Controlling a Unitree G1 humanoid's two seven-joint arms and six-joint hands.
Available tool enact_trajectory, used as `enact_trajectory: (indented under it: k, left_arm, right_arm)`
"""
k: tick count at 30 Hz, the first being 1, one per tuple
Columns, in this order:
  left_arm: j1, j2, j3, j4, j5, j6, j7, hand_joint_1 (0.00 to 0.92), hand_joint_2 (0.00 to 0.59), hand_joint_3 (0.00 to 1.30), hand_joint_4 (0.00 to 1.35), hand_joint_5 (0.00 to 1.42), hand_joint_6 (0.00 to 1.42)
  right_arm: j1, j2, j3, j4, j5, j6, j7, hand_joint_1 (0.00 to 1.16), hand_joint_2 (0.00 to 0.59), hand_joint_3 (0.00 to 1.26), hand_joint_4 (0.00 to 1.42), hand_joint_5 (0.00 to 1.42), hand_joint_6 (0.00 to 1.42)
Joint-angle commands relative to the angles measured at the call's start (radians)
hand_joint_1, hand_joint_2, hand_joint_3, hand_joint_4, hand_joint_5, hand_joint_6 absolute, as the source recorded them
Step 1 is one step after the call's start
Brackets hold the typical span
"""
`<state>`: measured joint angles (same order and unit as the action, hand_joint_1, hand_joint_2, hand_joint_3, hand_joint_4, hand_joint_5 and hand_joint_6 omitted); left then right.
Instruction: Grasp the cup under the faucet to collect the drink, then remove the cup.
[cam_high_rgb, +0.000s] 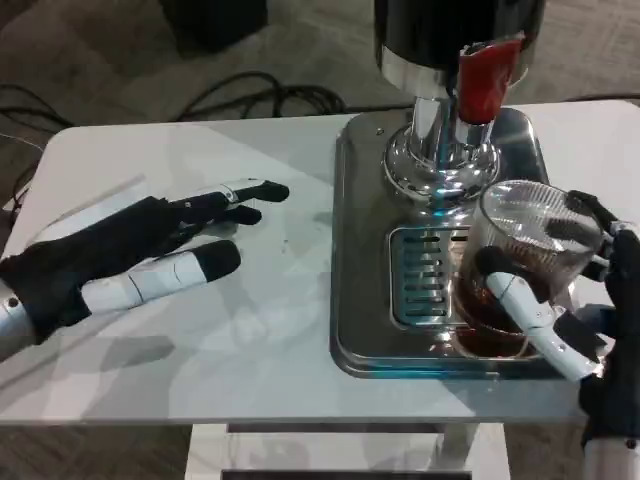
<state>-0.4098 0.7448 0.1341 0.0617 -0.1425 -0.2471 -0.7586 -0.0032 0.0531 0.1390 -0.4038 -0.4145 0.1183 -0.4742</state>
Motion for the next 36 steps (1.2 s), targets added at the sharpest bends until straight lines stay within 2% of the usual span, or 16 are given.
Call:
enact_trajectory:
  k: [1, 14, 18, 27, 36]
  left_arm:
    - [-0.008, -0.004, -0.011, 0.007, 0.022, -0.025, 0.008, 0.0, 0.046, 0.14, 0.04, 0.1, 0.11]
    - [-0.022, -0.017, -0.018, 0.0, 0.02, -0.031, 0.012, 0.0, 0.051, 0.14, 0.03, 0.09, 0.11]
    - [-0.021, -0.019, -0.016, -0.009, 0.018, -0.033, 0.014, 0.0, 0.051, 0.14, 0.03, 0.09, 0.11]
    - [-0.031, -0.031, -0.025, -0.028, 0.015, -0.034, 0.019, 0.0, 0.047, 0.14, 0.04, 0.1, 0.11]
    - [-0.026, -0.05, -0.047, -0.068, 0.041, -0.043, 0.034, 0.0, 0.043, 0.14, 0.04, 0.1, 0.11]
  right_arm:
    - [0.04, 0.004, -0.007, -0.065, -0.026, -0.05, 0.008, 0.75, 0.268, 0.82, 1.01, 1.16, 1.42]
    - [0.121, -0.001, -0.035, -0.132, -0.034, -0.062, 0.058, 0.76, 0.273, 0.85, 1.04, 1.19, 1.42]
    - [0.144, 0.0, -0.037, -0.147, -0.033, -0.077, 0.065, 0.77, 0.257, 0.86, 1.05, 1.19, 1.42]
    - [0.216, 0.006, -0.04, -0.219, -0.014, -0.113, 0.089, 0.78, 0.26, 0.88, 1.06, 1.22, 1.42]
    - [0.29, 0.014, -0.018, -0.304, 0.004, -0.138, 0.128, 0.77, 0.256, 0.9, 1.08, 1.23, 1.42]
